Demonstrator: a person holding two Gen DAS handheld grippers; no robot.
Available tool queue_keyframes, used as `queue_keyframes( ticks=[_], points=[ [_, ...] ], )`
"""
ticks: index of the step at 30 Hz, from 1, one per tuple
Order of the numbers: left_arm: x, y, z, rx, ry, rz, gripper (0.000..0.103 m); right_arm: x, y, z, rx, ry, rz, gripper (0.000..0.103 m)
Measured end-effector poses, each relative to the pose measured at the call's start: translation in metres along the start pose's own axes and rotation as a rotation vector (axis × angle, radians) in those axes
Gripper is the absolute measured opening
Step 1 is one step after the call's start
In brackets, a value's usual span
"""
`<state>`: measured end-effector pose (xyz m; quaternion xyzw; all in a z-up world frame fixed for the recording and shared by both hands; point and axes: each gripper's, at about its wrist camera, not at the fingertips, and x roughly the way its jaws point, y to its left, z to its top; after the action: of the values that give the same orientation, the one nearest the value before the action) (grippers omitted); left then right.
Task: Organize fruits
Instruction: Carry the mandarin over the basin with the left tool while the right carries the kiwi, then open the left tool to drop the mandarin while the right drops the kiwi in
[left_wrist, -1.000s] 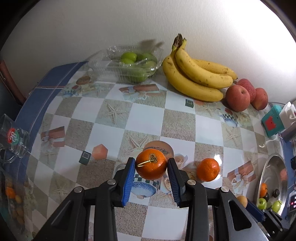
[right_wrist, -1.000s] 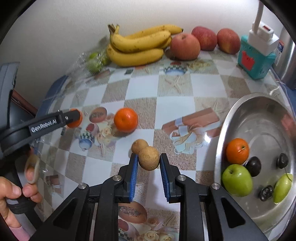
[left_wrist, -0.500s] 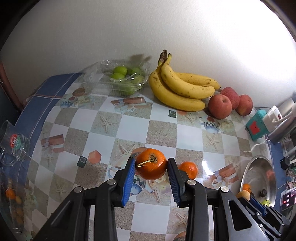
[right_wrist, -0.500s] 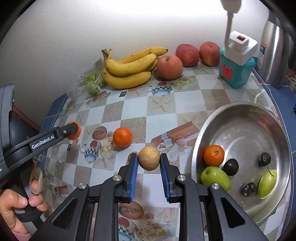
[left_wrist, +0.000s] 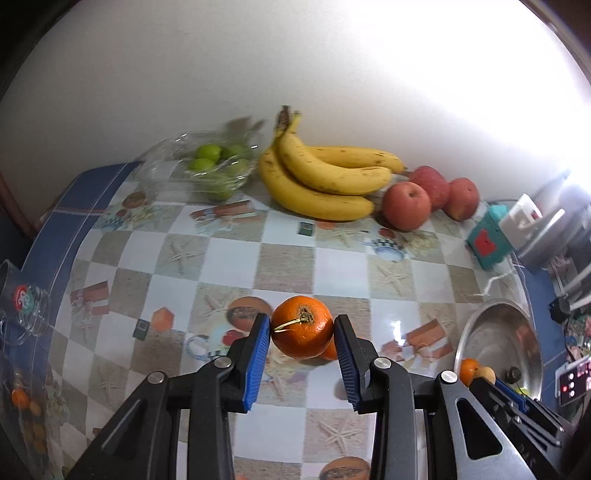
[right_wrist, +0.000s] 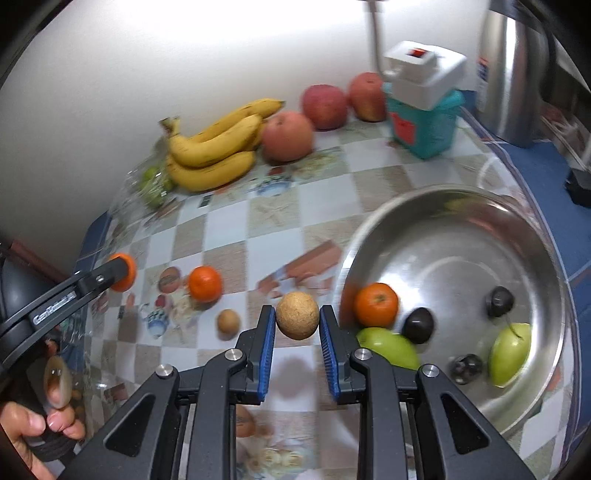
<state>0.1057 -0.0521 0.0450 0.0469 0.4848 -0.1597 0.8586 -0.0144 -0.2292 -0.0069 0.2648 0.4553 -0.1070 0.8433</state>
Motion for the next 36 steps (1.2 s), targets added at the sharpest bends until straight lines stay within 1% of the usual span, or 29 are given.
queue_keyframes(
  ticks=[9,14,22,24,28,36],
  points=[
    [-0.007,-0.062,-0.009,0.133,0.001,-0.089,0.038,-0.015,-0.057,0.003,0.147,-0.028,-0.053,0.025],
    [-0.011,-0.102,-0.016,0.217,0.007,-0.159,0.038,-0.028,-0.088,0.002,0.224,-0.054,-0.085,0.025],
    [-0.007,-0.161,-0.043,0.369,-0.007,-0.231,0.038,-0.041,-0.113,-0.001,0.29,-0.091,-0.088,0.025],
    [-0.005,-0.172,-0.05,0.4,-0.006,-0.242,0.038,-0.041,-0.116,-0.001,0.296,-0.094,-0.083,0.025],
    [0.002,-0.184,-0.058,0.439,-0.008,-0.242,0.038,-0.038,-0.119,0.0,0.301,-0.099,-0.065,0.025],
    [0.021,-0.195,-0.066,0.471,-0.023,-0.24,0.038,-0.024,-0.125,0.002,0.319,-0.095,-0.043,0.025]
  ],
)
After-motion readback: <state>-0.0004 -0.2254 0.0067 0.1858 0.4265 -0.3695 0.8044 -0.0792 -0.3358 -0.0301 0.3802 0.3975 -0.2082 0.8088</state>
